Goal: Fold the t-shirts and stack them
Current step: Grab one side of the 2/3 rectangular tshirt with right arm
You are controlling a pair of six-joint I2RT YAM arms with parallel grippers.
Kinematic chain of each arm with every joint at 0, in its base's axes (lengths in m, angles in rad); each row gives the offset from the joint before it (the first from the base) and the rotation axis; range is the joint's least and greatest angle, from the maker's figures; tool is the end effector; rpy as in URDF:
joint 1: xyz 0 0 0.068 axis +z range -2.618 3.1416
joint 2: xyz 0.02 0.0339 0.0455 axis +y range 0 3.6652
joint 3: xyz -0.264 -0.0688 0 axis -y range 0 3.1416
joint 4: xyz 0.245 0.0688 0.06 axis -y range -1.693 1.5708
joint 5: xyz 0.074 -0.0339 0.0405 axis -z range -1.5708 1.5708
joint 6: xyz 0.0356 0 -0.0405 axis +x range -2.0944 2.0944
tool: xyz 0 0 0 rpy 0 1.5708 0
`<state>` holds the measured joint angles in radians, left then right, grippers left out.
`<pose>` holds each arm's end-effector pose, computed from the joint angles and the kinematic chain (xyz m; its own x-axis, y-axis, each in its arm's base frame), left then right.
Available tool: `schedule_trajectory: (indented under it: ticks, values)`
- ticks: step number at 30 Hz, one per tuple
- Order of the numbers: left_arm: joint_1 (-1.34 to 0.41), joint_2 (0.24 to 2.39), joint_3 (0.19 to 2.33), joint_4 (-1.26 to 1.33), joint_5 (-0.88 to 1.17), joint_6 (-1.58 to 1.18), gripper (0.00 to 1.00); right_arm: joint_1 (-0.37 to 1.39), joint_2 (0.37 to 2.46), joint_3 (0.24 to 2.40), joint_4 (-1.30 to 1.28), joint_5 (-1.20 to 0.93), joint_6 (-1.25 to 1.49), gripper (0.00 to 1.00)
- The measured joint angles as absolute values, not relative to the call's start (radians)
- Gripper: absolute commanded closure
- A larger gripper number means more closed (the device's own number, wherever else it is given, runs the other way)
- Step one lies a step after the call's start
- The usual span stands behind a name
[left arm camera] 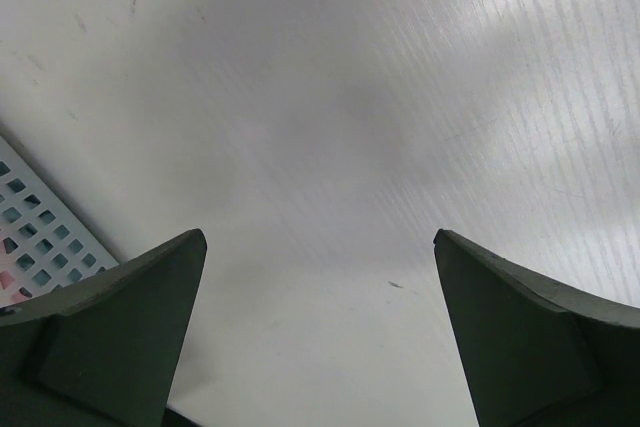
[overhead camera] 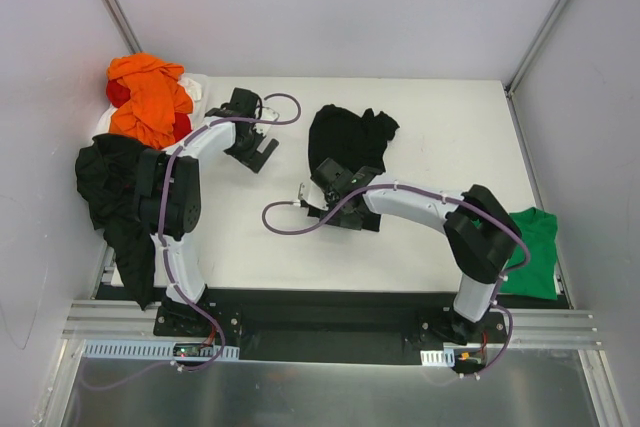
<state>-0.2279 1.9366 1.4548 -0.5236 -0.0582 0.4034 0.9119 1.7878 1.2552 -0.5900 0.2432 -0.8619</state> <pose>0.4077 -0.0924 0.2072 -0.6799 0.5600 -0.4735 0.5024 0.8260 0.2555 0.2305 0.2837 0.2008 0.1748 -0.9776 -0.1174 -0.8768 -0.1003 -0.4702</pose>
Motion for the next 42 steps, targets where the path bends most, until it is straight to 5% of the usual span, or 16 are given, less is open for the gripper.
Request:
schedule_trajectory:
  ticks: [12, 16, 42]
  values:
    - [-0.228, 1.937, 1.454, -0.503, -0.065, 0.403, 0.01, 0.939, 1.805, 1.25, -0.58, 0.216, -0.834, 0.25]
    - [-0.228, 1.932, 1.436, -0.499, -0.064, 0.403, 0.01, 0.965, 1.805, 1.231, -0.57, 0.216, -0.826, 0.07]
    - [-0.228, 1.901, 1.408, -0.498, -0.061, 0.404, 0.01, 0.931, 1.872, 1.242, -0.538, 0.228, -0.875, 0.07]
